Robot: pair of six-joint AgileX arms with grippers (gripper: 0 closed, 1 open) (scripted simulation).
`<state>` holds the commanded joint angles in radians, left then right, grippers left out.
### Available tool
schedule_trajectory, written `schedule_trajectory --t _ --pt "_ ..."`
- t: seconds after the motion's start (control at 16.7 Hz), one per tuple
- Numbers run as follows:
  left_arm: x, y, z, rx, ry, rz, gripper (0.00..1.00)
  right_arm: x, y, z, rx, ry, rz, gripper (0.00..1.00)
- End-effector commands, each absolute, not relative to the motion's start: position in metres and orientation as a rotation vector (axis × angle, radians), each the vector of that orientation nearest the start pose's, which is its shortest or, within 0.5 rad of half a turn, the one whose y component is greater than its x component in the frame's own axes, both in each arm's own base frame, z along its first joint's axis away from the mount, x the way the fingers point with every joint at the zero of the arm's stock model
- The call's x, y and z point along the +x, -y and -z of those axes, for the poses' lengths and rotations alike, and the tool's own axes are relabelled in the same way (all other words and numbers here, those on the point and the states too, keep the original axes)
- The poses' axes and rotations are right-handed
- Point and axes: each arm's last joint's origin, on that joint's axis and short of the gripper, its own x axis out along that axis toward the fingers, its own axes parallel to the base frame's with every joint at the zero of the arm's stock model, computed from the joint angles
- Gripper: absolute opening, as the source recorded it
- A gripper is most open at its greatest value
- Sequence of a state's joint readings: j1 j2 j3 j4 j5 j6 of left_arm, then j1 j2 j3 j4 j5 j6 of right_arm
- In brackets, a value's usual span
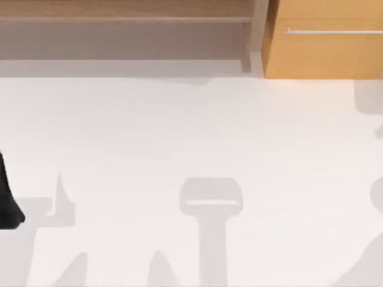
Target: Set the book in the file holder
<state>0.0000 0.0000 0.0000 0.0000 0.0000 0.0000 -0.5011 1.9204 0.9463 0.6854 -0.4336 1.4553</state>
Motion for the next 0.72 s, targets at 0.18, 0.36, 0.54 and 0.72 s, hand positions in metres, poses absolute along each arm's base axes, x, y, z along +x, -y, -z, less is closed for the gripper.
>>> schedule_trajectory --t 0.18,0.36,0.54,0.72 --pt "0.106 0.001 -0.16 0.0 0.0 0.0 1.0 0.366 0.176 -0.15 1.56 -0.183 0.229 0.0" --pt "0.106 0.001 -0.16 0.0 0.0 0.0 1.0 0.372 0.176 -0.148 1.56 -0.183 0.233 0.0" --pt "0.106 0.001 -0.16 0.0 0.0 0.0 1.0 0.372 0.176 -0.148 1.56 -0.183 0.233 0.08" --pt "0.106 0.001 -0.16 0.0 0.0 0.0 1.0 0.372 0.176 -0.148 1.56 -0.183 0.233 0.3"
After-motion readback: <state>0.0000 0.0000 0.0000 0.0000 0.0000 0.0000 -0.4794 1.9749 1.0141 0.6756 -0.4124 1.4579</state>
